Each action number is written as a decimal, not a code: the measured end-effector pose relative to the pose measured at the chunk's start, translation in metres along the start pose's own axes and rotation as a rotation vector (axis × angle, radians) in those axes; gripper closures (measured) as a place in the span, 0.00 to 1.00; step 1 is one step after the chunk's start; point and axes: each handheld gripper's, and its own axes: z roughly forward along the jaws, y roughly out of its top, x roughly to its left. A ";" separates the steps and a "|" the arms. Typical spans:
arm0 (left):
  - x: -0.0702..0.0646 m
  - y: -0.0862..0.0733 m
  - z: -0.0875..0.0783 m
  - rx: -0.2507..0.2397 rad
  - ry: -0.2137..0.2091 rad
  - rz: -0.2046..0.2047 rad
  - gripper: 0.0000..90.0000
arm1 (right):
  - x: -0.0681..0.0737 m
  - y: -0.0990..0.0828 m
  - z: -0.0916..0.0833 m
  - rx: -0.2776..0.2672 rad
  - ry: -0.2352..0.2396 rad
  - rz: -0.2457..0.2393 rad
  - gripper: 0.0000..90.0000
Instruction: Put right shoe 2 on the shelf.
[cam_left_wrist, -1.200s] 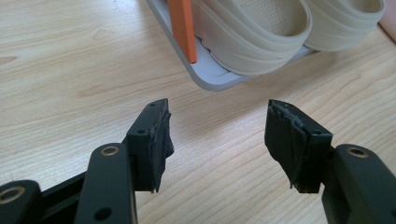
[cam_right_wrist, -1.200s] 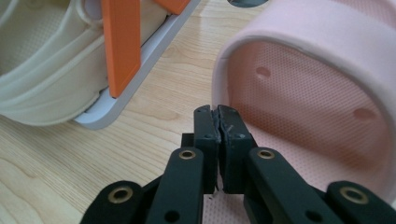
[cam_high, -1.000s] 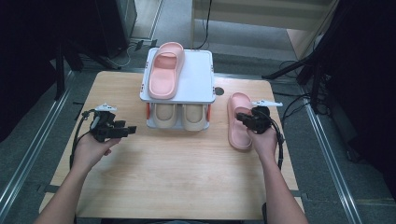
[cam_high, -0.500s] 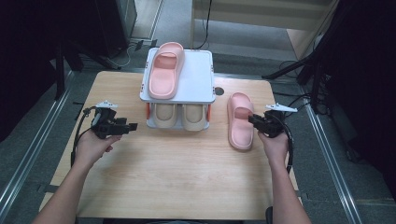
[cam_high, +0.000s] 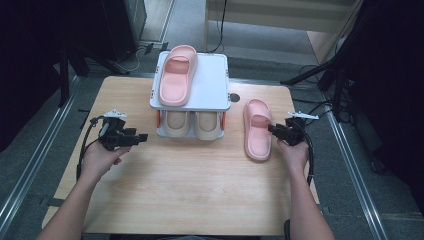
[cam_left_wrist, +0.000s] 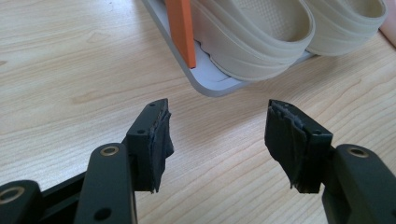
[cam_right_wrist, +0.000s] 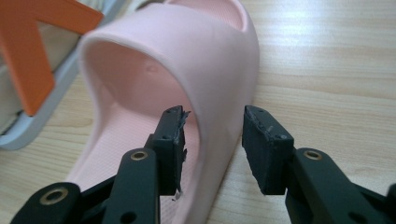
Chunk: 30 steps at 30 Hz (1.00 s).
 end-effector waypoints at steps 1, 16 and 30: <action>0.000 -0.001 0.000 -0.001 0.001 -0.004 0.45 | -0.001 0.000 0.002 0.000 -0.010 -0.004 0.66; 0.001 -0.008 -0.002 0.004 -0.002 -0.012 0.45 | 0.000 0.009 0.025 0.012 -0.047 -0.005 0.84; 0.000 -0.008 0.001 0.003 -0.027 -0.025 0.46 | 0.007 0.023 0.008 0.064 -0.023 0.067 0.94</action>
